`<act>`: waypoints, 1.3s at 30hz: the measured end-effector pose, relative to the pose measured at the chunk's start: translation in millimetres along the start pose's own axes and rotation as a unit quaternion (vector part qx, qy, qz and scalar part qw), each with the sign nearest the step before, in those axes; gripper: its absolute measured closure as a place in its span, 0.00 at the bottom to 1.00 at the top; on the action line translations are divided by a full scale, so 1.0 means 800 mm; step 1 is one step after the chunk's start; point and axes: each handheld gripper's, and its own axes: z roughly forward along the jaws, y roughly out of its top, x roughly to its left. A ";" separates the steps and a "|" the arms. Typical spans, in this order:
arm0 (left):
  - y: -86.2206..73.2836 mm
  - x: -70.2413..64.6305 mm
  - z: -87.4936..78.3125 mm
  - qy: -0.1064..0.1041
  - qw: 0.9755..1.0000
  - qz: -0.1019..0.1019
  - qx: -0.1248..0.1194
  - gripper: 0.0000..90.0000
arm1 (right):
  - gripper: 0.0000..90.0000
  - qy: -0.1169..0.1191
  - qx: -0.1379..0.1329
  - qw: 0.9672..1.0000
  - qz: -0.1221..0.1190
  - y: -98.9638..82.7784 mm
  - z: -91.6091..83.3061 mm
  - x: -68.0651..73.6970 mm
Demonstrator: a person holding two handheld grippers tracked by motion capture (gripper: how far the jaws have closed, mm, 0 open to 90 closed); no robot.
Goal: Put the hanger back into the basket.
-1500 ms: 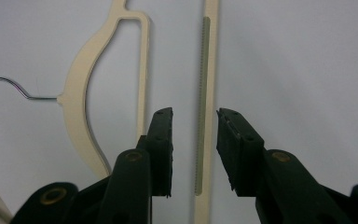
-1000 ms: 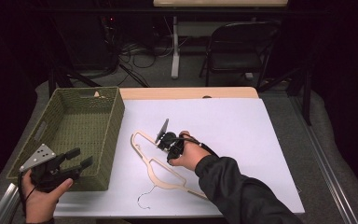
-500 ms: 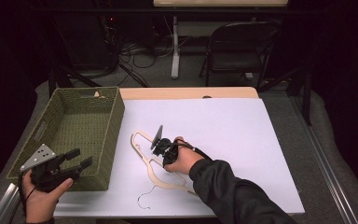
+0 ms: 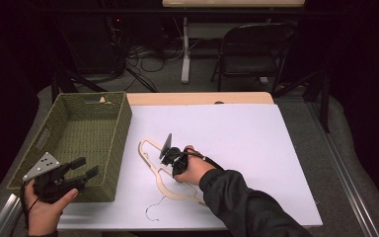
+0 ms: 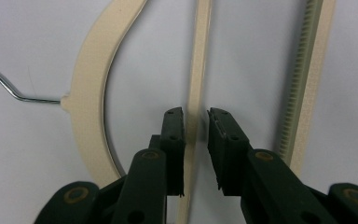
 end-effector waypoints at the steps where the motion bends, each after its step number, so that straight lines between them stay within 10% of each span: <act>1: 0.000 0.000 0.000 -0.001 1.000 0.000 -0.001 0.41 | 0.85 0.000 0.002 1.000 0.001 0.000 0.000 0.000; 39: 0.003 -0.011 0.002 -0.004 1.000 0.013 0.002 0.44 | 0.95 0.021 0.024 0.999 0.035 -0.003 -0.003 -0.007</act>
